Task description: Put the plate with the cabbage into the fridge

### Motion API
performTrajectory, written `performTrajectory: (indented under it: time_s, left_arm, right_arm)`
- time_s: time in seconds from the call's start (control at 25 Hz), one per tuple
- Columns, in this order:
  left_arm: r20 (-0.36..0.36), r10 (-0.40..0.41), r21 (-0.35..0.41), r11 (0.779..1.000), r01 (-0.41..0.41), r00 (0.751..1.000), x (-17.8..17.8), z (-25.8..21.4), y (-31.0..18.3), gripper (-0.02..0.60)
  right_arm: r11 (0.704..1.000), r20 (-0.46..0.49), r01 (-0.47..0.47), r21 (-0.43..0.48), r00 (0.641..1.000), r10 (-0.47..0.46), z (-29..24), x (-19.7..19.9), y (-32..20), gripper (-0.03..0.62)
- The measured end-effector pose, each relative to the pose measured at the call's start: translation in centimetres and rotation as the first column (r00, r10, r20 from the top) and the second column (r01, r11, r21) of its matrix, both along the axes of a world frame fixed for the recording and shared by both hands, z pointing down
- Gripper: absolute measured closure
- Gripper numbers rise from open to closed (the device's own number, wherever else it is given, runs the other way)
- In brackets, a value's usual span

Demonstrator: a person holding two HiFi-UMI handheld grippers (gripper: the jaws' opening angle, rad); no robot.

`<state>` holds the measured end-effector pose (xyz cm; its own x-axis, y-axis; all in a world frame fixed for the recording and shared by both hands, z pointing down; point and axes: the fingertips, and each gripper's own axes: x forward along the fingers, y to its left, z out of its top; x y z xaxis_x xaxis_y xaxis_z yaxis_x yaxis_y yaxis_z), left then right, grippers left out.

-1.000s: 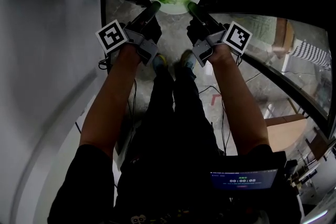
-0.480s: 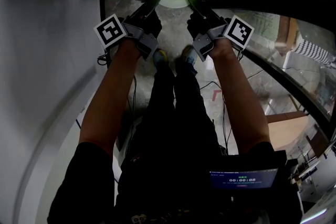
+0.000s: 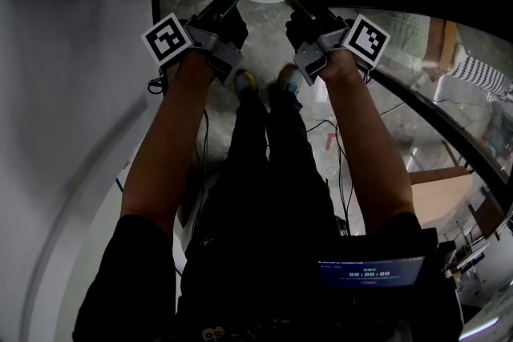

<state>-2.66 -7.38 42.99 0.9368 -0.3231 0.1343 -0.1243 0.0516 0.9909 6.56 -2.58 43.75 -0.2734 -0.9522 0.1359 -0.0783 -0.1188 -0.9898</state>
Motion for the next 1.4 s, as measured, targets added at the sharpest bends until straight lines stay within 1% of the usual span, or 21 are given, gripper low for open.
performTrajectory:
  time_s: [0.24, 0.48, 0.84, 1.04, 1.12, 1.2, 1.24, 1.28, 1.32, 1.36, 1.4]
  left_arm:
    - [0.002, -0.017, 0.018, 1.0, 0.017, 1.0, 0.1, 0.4, -0.2, 0.571]
    - [-0.009, -0.039, 0.033, 0.999, 0.039, 0.999, 0.0, 0.5, -0.1, 0.569]
    - [0.007, -0.048, 0.046, 0.998, 0.047, 0.999, -0.8, 0.4, 0.0, 0.569]
    - [0.02, -0.055, 0.066, 0.996, 0.053, 0.998, -1.7, 0.4, -0.2, 0.569]
    - [0.031, -0.051, 0.086, 0.995, 0.048, 0.998, -2.1, 0.5, -0.2, 0.569]
    - [0.071, -0.033, 0.148, 0.989, 0.022, 0.997, -2.6, 0.1, -0.3, 0.569]
    - [0.119, -0.018, 0.203, 0.979, -0.006, 0.993, -2.9, -0.1, -0.3, 0.569]
    - [0.187, -0.005, 0.272, 0.961, -0.047, 0.982, -3.2, -0.2, -0.4, 0.569]
    - [0.261, 0.003, 0.348, 0.933, -0.097, 0.965, -3.4, -0.3, -0.5, 0.569]
    - [0.331, 0.003, 0.424, 0.893, -0.151, 0.944, -3.4, -0.5, -0.4, 0.57]
    - [0.394, -0.003, 0.496, 0.842, -0.21, 0.919, -3.4, -0.8, -0.2, 0.571]
  right_arm:
    - [1.0, -0.002, -0.011, -0.006, 1.0, 0.011, 0.7, 0.1, -0.1, 0.576]
    - [1.0, -0.041, -0.002, -0.018, 0.999, 0.002, 1.0, 0.2, -0.1, 0.576]
    - [1.0, -0.046, 0.001, -0.011, 0.999, -0.002, 0.6, 0.2, 0.1, 0.576]
    - [1.0, -0.05, -0.001, -0.01, 0.999, 0.001, 0.7, 0.5, 0.3, 0.576]
    - [1.0, -0.053, -0.006, -0.009, 0.999, 0.005, 0.9, 0.6, 0.5, 0.576]
    - [1.0, -0.066, -0.012, -0.014, 0.998, 0.011, 0.9, 0.8, 0.7, 0.574]
    - [1.0, -0.08, -0.016, -0.018, 0.997, 0.014, 0.9, 0.9, 0.8, 0.576]
    - [1.0, -0.101, -0.018, -0.024, 0.995, 0.015, 0.9, 1.0, 0.8, 0.576]
    - [0.999, -0.124, -0.017, -0.028, 0.992, 0.014, 1.0, 1.1, 0.9, 0.576]
    - [0.999, -0.148, -0.016, -0.031, 0.989, 0.011, 1.0, 1.2, 0.9, 0.576]
    - [0.999, -0.172, -0.015, -0.03, 0.985, 0.01, 0.9, 1.2, 1.0, 0.576]
